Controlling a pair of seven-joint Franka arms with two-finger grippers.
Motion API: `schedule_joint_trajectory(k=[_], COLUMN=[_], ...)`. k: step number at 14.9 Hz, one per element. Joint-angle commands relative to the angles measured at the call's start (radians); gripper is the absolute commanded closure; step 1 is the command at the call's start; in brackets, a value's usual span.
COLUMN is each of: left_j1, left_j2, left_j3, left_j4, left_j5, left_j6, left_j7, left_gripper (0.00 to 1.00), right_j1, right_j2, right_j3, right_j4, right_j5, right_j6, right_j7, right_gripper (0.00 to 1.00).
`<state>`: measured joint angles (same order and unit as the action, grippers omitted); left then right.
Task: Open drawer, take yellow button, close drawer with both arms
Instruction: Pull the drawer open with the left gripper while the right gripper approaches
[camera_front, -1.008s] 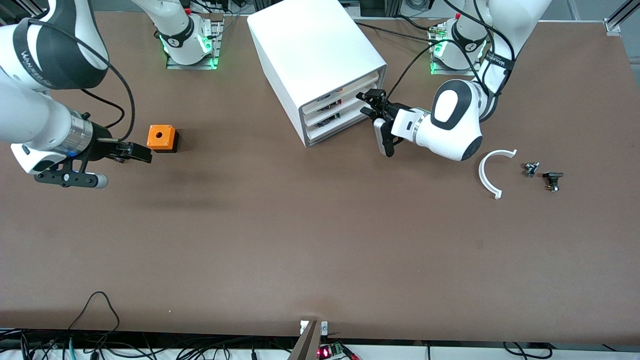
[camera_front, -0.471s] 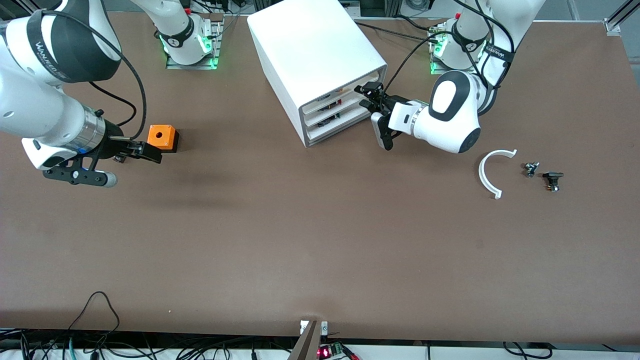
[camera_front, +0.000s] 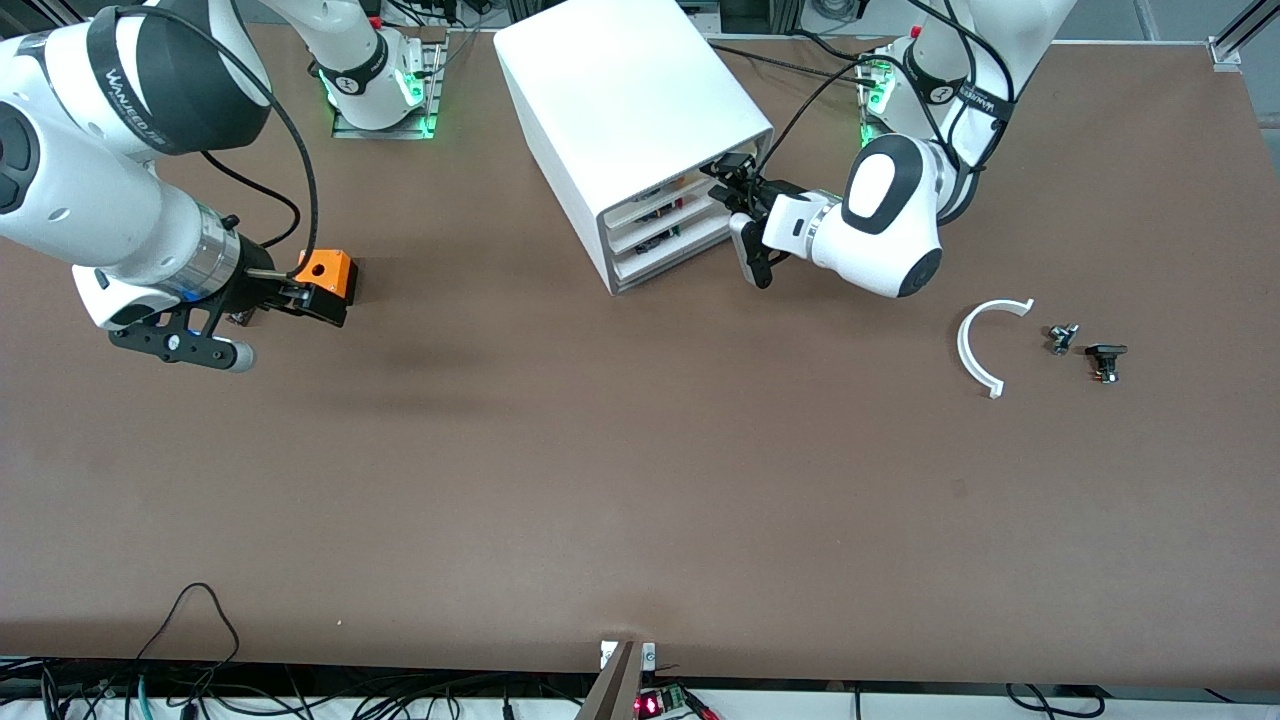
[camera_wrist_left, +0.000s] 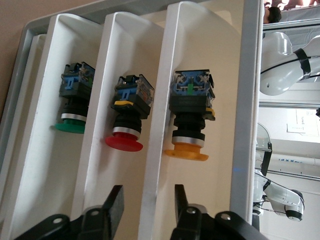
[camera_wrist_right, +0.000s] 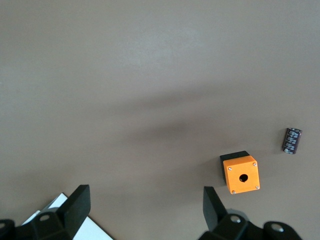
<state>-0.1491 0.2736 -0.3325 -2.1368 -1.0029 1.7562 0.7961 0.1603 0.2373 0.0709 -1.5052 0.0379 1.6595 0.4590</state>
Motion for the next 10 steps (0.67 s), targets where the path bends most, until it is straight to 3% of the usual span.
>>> schedule_joint_trajectory(k=[1,7,10], left_j1=[0.005,0.049,0.106], left_j2=[-0.03,-0.031,0.013], left_j3=[-0.019,-0.013,-0.005], left_j4=[-0.026,0.01,0.142], left_j5=[-0.034,-0.011,0.171], left_j6=[0.005,-0.038,-0.102], left_j7=[0.003,0.005,-0.008], left_gripper=[1.0,1.0,1.0], right_j1=[0.021,0.048,0.073], right_j2=[0.039,0.06,0.088], right_j3=[0.001,0.003,0.003], right_j4=[0.071,0.109,0.155], right_j5=[0.004,0.004,0.005], right_j6=[-0.02,-0.015,-0.02], right_j7=[0.059,0.138,0.214], right_gripper=[0.0,0.0,0.0])
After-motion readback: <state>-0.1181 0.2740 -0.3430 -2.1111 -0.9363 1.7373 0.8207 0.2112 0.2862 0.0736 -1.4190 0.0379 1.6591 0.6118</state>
